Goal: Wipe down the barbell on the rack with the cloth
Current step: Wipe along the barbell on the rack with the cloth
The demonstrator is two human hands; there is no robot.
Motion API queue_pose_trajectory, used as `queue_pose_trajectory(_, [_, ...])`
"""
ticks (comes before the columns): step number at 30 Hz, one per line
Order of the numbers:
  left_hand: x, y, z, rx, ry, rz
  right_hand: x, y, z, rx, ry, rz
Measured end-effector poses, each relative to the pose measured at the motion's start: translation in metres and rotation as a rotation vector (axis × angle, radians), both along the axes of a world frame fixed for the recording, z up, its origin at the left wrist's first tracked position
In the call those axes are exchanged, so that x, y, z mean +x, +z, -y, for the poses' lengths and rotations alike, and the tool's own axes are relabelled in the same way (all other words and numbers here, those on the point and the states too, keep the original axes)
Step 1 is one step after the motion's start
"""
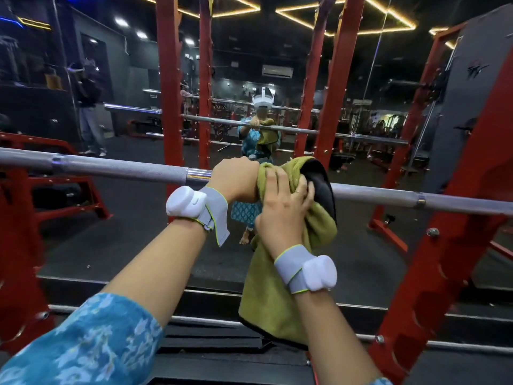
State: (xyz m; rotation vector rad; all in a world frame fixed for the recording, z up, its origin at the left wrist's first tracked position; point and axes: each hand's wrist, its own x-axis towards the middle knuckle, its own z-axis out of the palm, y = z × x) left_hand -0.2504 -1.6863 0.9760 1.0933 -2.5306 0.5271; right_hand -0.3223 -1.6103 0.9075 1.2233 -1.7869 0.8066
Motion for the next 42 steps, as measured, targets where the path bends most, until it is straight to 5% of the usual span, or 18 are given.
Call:
queue_pose_trajectory(7, [0.002,-0.015,-0.004,-0.171,-0.003,-0.107,-0.028,0.003,-0.016,-0.026,-0.057,0.058])
queue_pose_trajectory(10, [0.002,-0.025,0.0,-0.363,-0.021,-0.165,-0.026,0.034,-0.027,0.188,-0.092,0.248])
queue_pose_trajectory(13, [-0.002,-0.033,0.004,-0.422,-0.046,-0.194,-0.022,0.046,-0.019,0.269,-0.112,0.231])
queue_pose_trajectory(19, [0.009,-0.012,0.004,-0.139,-0.146,-0.095,-0.023,0.018,-0.018,0.108,0.03,0.001])
queue_pose_trajectory(27, [0.019,0.008,0.006,0.092,-0.009,0.013,-0.031,0.056,-0.027,0.371,-0.136,0.231])
queue_pose_trajectory(32, [0.019,0.0,0.002,-0.035,0.054,-0.037,-0.009,0.058,-0.017,0.419,-0.04,0.123])
queue_pose_trajectory(37, [0.019,-0.017,0.001,-0.216,0.026,-0.144,-0.013,0.023,-0.027,0.202,0.107,0.057])
queue_pose_trajectory(42, [0.017,-0.031,0.012,-0.382,-0.032,-0.221,-0.023,0.034,-0.032,0.271,-0.118,0.209])
